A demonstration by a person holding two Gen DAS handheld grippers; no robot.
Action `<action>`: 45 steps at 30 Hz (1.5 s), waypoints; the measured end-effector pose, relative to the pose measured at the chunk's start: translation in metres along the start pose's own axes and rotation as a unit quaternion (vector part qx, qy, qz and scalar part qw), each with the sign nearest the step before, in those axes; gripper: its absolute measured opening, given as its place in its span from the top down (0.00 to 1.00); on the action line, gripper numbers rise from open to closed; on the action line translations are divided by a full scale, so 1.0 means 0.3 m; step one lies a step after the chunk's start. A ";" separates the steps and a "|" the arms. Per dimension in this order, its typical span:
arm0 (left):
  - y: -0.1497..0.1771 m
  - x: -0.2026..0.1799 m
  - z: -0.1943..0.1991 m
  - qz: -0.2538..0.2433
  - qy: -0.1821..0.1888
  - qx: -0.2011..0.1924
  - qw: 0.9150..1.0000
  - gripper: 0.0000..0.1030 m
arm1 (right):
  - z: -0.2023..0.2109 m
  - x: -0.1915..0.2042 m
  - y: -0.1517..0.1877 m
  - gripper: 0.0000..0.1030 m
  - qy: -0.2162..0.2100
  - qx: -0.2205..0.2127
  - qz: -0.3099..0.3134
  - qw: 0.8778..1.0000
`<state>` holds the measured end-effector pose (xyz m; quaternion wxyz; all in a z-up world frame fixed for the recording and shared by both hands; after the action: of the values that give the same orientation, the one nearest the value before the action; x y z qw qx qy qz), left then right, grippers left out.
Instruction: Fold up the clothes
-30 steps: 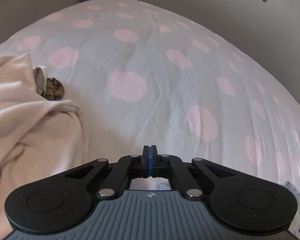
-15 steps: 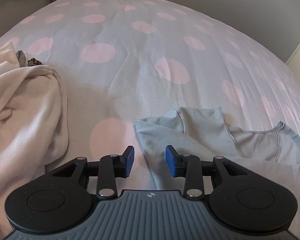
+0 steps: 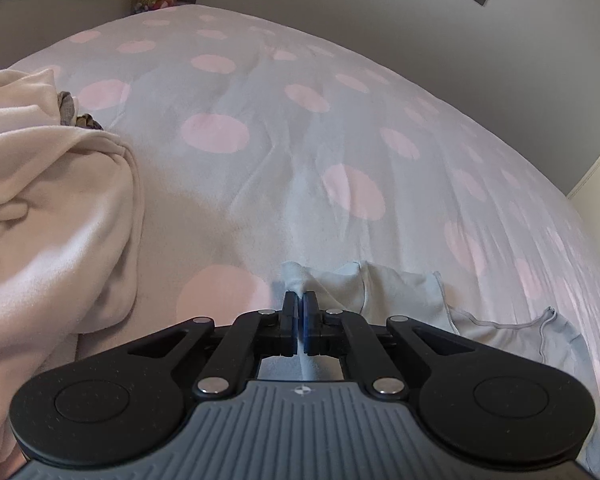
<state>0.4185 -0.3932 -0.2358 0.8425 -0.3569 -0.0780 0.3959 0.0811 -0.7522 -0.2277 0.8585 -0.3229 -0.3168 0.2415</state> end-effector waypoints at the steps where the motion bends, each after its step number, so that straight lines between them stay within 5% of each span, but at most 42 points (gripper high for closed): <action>1: 0.004 -0.002 -0.004 -0.005 -0.003 0.004 1.000 0.99 | -0.010 -0.014 -0.007 1.00 -0.002 0.004 -0.016 1.000; 4: 0.009 -0.007 -0.011 -0.019 -0.002 0.010 1.000 0.99 | -0.026 -0.030 -0.002 0.93 -0.041 0.032 -0.061 0.997; 6: 0.010 -0.004 -0.018 -0.018 -0.001 0.014 1.000 0.99 | -0.024 -0.024 0.012 0.66 -0.038 0.032 -0.045 0.998; 7: 0.011 -0.004 -0.021 -0.019 -0.001 0.015 1.000 0.99 | -0.027 -0.021 0.020 0.64 -0.031 0.032 -0.032 0.998; 10: 0.019 -0.008 -0.026 -0.023 -0.004 0.019 1.000 0.99 | -0.055 -0.019 0.048 0.68 -0.026 0.049 -0.022 0.998; 15: 0.020 -0.002 -0.020 -0.010 -0.001 0.019 1.000 0.99 | -0.070 0.000 0.086 0.98 -0.020 0.055 0.006 0.998; 21: 0.012 0.008 0.015 -0.002 -0.002 -0.010 1.000 0.99 | 0.018 0.029 0.028 0.98 -0.019 -0.015 0.033 0.999; 29: 0.029 0.013 -0.028 -0.001 -0.019 0.012 1.000 0.98 | -0.106 -0.008 0.037 0.98 0.017 0.025 0.024 0.999; 33: 0.033 0.027 0.010 -0.007 -0.034 0.006 0.999 0.86 | -0.118 -0.041 0.050 0.95 0.028 0.032 0.007 0.999; 38: 0.088 0.012 0.108 -0.036 -0.051 0.016 0.998 0.85 | -0.043 -0.082 0.033 0.90 0.051 0.023 0.005 0.998; 43: 0.179 -0.051 0.253 -0.064 -0.078 0.024 0.995 0.73 | 0.109 -0.151 0.036 0.89 0.060 0.016 -0.015 0.998; 45: 0.222 -0.080 0.315 -0.065 -0.087 0.022 0.994 0.67 | 0.184 -0.188 0.049 0.75 0.068 0.018 -0.022 0.997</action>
<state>0.3226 -0.3308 -0.2071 0.8641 -0.2970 -0.1656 0.3712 0.0008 -0.7549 -0.2274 0.8890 -0.3156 -0.2605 0.2053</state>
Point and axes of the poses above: each gripper's, at about its wrist camera, not at the fingertips, and z roughly against the way its jaws point, x to its left, y to its underside, the point moved 7 cm from there along -z, roughly the way its jaws point, and after that the axes turned 15 degrees about -z, right-handed, at the moved point
